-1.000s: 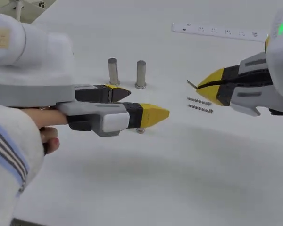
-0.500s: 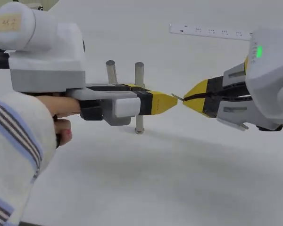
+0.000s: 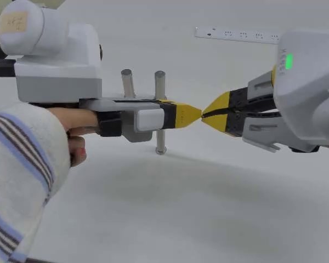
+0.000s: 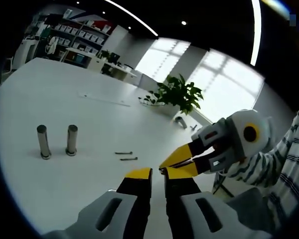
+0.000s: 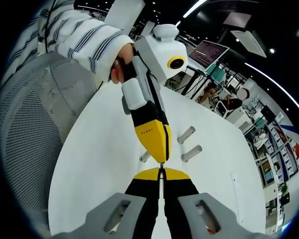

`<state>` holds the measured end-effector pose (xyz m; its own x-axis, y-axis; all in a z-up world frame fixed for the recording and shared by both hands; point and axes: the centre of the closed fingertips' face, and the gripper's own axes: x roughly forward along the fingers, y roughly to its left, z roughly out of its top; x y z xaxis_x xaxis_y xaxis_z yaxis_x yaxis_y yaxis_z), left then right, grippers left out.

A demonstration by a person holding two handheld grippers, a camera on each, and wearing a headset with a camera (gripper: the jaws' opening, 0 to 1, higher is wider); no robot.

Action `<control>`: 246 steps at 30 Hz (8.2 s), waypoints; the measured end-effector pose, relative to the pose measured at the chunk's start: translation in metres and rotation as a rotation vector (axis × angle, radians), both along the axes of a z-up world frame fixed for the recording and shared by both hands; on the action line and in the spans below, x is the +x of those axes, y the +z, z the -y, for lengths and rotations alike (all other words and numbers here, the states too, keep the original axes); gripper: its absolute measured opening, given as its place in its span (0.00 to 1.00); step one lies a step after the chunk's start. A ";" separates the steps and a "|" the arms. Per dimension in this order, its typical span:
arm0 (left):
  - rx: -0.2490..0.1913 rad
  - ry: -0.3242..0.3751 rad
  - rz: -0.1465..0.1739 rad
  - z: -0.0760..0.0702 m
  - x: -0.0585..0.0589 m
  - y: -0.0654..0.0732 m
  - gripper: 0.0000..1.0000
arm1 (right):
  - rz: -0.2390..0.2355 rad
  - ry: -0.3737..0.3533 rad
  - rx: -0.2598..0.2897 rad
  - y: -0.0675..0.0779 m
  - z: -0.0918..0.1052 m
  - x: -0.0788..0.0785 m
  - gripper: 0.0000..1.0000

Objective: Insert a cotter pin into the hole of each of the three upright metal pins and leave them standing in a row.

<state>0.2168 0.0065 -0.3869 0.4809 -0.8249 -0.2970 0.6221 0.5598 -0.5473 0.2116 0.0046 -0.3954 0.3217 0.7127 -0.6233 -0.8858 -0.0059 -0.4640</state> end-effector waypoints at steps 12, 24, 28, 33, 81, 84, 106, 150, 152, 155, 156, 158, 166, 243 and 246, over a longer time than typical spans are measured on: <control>-0.007 -0.023 -0.015 0.004 -0.006 -0.001 0.00 | -0.001 0.003 0.000 0.001 -0.003 -0.004 0.00; -0.001 -0.028 -0.020 0.002 -0.007 -0.001 0.00 | -0.003 -0.002 0.009 0.001 -0.005 -0.006 0.00; 0.003 -0.033 -0.023 0.002 -0.008 -0.002 0.00 | -0.002 -0.002 0.011 0.002 -0.005 -0.005 0.00; 0.012 -0.031 -0.020 0.001 -0.008 -0.003 0.00 | -0.007 -0.001 0.011 0.001 -0.005 -0.006 0.00; 0.156 -0.193 0.227 0.007 -0.027 0.002 0.00 | -0.195 -0.054 0.123 -0.007 -0.001 -0.011 0.02; 0.184 -0.213 0.247 0.009 -0.029 0.000 0.00 | -0.199 -0.043 0.119 -0.008 0.000 -0.014 0.00; 0.374 -0.407 0.366 0.005 -0.039 -0.017 0.00 | -0.263 0.034 0.053 -0.021 0.001 -0.030 0.00; 0.595 -0.305 0.381 -0.042 0.005 -0.050 0.10 | -0.342 -0.094 0.065 -0.055 -0.011 0.007 0.00; 0.592 -0.307 0.384 -0.041 0.005 -0.049 0.08 | -0.343 -0.096 0.066 -0.055 -0.012 0.009 0.00; 0.591 -0.317 0.382 -0.041 0.004 -0.050 0.06 | -0.346 -0.092 0.066 -0.056 -0.014 0.010 0.00; 0.590 -0.323 0.381 -0.040 0.003 -0.050 0.06 | -0.344 -0.091 0.064 -0.057 -0.015 0.010 0.00; 0.596 -0.327 0.386 -0.039 0.002 -0.050 0.06 | -0.346 -0.089 0.064 -0.057 -0.016 0.010 0.00; 0.596 -0.324 0.383 -0.043 0.002 -0.050 0.05 | -0.341 -0.089 0.065 -0.057 -0.019 0.011 0.00; 0.588 -0.344 0.380 -0.030 0.004 -0.043 0.07 | -0.290 -0.002 0.108 -0.048 -0.041 0.012 0.00; 0.589 -0.342 0.381 -0.031 0.002 -0.042 0.08 | -0.296 -0.015 0.122 -0.048 -0.041 0.012 0.00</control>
